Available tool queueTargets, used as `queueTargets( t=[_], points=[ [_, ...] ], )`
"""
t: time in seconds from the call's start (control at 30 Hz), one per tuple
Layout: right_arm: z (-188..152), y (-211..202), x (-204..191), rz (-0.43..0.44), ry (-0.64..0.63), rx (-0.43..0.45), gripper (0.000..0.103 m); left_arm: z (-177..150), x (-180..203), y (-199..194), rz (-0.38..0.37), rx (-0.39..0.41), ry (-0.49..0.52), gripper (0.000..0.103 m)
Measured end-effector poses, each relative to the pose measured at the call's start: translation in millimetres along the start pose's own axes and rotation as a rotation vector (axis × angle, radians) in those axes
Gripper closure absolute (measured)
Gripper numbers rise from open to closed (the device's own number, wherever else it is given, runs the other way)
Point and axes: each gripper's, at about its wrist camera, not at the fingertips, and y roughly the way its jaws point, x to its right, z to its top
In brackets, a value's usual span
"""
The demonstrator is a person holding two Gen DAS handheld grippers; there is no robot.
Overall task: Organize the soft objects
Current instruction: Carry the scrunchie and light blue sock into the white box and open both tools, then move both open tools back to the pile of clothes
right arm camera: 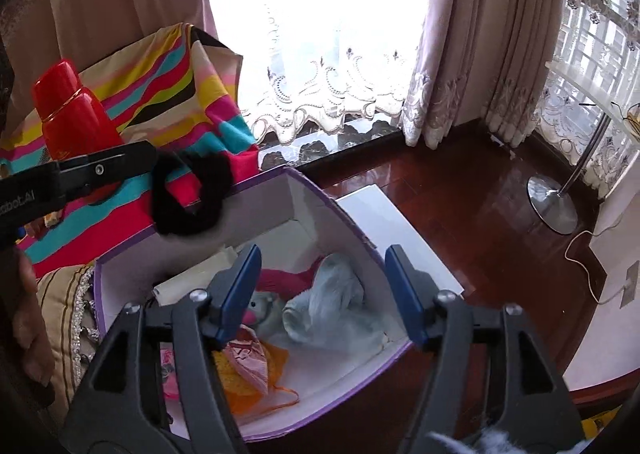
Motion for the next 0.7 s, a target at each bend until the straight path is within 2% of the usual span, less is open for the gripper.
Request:
queueTargets(
  t=[0.07, 0.43, 0.7],
  points=[
    [1, 1, 2, 0.004, 0.009, -0.004, 0.035, 0, -2, -2, 0.002, 0.005, -0.002, 0.052],
    [3, -4, -21, 0.033, -0.037, -0.006, 0.035, -6, -28, -31, 0.032, 0.03, -0.043, 0.052],
    [2, -3, -69, 0.078, -0.118, -0.027, 0.035, -25, -62, -71, 0.085, 0.061, -0.088, 0.052]
  ],
)
